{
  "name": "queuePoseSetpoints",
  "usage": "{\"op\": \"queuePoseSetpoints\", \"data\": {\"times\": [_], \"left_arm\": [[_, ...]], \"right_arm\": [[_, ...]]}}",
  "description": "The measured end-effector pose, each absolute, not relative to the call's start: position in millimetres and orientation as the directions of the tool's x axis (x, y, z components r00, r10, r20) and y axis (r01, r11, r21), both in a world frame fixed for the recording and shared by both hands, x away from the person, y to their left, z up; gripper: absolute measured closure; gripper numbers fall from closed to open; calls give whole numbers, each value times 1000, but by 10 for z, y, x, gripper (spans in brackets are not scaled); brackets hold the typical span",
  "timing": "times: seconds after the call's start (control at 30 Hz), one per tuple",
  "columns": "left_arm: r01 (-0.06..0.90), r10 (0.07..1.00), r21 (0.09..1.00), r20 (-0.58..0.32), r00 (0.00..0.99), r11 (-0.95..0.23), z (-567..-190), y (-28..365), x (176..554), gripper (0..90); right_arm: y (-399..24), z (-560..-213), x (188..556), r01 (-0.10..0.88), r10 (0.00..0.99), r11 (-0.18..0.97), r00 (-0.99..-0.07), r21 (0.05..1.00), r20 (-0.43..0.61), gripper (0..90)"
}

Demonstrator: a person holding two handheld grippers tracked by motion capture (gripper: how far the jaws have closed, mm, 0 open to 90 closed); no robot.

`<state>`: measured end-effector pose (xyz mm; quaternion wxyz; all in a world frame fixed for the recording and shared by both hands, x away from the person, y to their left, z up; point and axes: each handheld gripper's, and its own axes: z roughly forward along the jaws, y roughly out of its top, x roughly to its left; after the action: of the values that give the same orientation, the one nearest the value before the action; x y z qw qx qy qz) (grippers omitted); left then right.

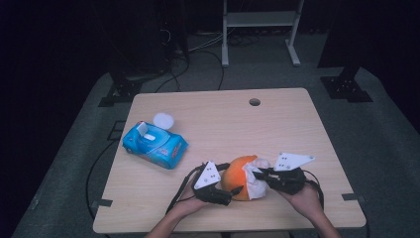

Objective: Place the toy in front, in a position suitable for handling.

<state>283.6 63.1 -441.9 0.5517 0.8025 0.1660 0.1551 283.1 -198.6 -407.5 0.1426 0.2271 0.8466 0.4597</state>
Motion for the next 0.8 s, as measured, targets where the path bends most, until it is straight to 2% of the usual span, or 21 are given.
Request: {"op": "queuePoseSetpoints", "data": {"times": [0.07,0.1,0.2,0.33,0.47,0.6,0.67,0.8], "left_arm": [[78,445,925,104,889,-372,-4441,651,2826,275],[94,447,925,88,890,-369,-4458,669,2832,311],[108,445,917,82,892,-384,-4487,718,2857,358],[132,450,920,52,892,-368,-4507,740,2875,367],[137,443,918,46,895,-373,-4518,747,2868,369],[135,447,921,47,893,-366,-4536,741,2877,371],[136,448,919,49,893,-370,-4543,757,2885,372],[151,453,918,34,891,-366,-4567,810,2917,374]], "right_arm": [[-1888,-4068,2803,218,502,501,-862,838,-76,822],[-1876,-4068,2804,208,497,508,-864,836,-87,820],[-1947,-4100,2859,243,502,481,-864,843,-37,820],[-2132,-4185,2957,317,530,445,-847,837,39,824],[-2308,-4233,3019,377,582,420,-810,825,73,826],[-2250,-4157,2992,339,571,380,-818,861,70,826],[-2174,-4158,2994,325,562,408,-826,853,46,826],[-2234,-4246,3046,369,571,408,-817,835,81,826]]}}
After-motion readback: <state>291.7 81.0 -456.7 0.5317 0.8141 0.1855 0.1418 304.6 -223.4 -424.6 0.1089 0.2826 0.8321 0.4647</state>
